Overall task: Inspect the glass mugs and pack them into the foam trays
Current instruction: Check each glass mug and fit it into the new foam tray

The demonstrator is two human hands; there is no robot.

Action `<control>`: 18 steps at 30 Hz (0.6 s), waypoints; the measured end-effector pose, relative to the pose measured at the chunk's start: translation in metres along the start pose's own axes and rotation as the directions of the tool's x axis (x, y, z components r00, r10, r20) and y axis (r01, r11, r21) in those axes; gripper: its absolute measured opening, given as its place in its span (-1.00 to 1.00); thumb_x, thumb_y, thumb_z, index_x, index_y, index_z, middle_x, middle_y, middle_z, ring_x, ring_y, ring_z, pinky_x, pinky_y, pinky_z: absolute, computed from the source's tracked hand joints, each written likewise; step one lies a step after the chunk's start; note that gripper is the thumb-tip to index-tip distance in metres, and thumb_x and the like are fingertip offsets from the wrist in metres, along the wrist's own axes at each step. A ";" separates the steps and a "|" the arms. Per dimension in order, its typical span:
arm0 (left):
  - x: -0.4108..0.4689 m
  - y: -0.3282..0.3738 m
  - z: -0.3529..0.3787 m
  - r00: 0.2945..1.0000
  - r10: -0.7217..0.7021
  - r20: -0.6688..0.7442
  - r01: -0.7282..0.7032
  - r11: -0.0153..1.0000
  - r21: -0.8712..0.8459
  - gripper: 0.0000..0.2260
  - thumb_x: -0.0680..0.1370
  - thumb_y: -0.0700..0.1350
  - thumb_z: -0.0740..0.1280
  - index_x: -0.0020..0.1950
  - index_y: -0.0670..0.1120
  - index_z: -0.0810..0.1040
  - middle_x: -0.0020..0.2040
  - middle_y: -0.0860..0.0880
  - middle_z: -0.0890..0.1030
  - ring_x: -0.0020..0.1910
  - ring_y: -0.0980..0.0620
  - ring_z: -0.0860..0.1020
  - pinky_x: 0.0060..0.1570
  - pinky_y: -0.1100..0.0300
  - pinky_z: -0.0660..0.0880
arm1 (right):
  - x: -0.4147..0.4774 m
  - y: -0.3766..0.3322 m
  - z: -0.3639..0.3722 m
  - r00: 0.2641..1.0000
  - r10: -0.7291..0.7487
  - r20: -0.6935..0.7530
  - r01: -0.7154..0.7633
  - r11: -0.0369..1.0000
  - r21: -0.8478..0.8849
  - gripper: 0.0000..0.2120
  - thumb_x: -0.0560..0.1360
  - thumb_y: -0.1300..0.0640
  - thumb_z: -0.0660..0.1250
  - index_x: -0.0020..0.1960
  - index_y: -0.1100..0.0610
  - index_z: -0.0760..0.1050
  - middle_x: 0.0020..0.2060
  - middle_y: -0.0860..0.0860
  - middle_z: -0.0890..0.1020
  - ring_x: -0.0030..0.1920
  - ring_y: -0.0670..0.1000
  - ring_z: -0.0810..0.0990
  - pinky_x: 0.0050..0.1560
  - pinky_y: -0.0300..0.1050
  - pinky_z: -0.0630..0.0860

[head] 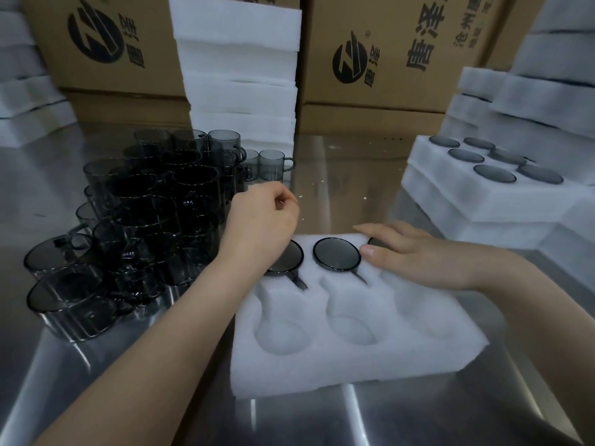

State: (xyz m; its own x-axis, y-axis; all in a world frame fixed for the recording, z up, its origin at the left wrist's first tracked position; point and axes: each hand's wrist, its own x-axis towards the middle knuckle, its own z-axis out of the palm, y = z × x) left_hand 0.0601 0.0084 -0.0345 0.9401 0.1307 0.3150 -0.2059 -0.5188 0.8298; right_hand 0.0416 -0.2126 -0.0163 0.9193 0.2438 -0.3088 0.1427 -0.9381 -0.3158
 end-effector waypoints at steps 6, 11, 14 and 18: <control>-0.007 0.008 -0.002 0.971 0.219 -0.100 -0.203 0.968 0.145 -0.85 0.53 -0.13 0.25 -0.10 0.00 0.62 -0.27 0.07 0.61 -0.20 -0.07 0.57 -0.13 0.01 0.54 | 0.023 -0.018 -0.005 0.962 -0.076 -0.262 0.088 0.995 0.037 -0.54 0.56 -0.25 0.11 -0.04 0.09 0.58 -0.12 0.01 0.65 -0.03 0.00 0.58 0.08 -0.05 0.47; 0.000 0.013 -0.022 0.871 0.442 -0.213 -0.265 0.789 0.554 -0.82 0.52 -0.12 0.26 0.00 -0.11 0.63 -0.08 -0.10 0.63 -0.06 -0.21 0.51 -0.15 0.00 0.41 | 0.032 -0.016 0.010 0.913 -0.088 -0.399 0.126 0.990 0.069 -0.50 0.57 -0.19 0.22 -0.33 0.20 0.35 -0.44 0.04 0.41 -0.37 0.01 0.37 -0.32 -0.06 0.26; 0.010 0.008 -0.041 0.912 0.308 -0.271 -0.007 0.672 0.741 -0.78 0.49 -0.09 0.30 0.05 -0.13 0.64 0.03 -0.19 0.60 0.07 -0.25 0.45 0.00 -0.03 0.29 | 0.033 -0.014 0.011 0.888 -0.121 -0.444 0.166 0.984 0.064 -0.48 0.55 -0.16 0.26 -0.41 0.14 0.24 -0.51 -0.01 0.29 -0.45 -0.05 0.24 -0.39 -0.10 0.17; 0.009 0.001 -0.055 0.955 0.072 -0.286 0.189 0.595 0.781 -0.86 0.49 -0.10 0.31 -0.23 -0.12 0.51 -0.15 -0.14 0.46 0.10 -0.24 0.38 0.10 -0.04 0.23 | 0.036 -0.013 0.010 0.868 -0.141 -0.476 0.191 0.980 0.058 -0.47 0.53 -0.14 0.31 -0.42 0.17 0.24 -0.51 0.01 0.26 -0.46 -0.05 0.20 -0.43 -0.13 0.13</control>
State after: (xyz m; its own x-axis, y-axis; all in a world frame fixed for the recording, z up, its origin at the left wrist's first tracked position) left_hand 0.0538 0.0554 -0.0051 0.8056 0.3296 0.4924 0.2676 -0.9438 0.1939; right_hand 0.0693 -0.1889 -0.0318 0.9525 0.2267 0.2034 0.2941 -0.8584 -0.4204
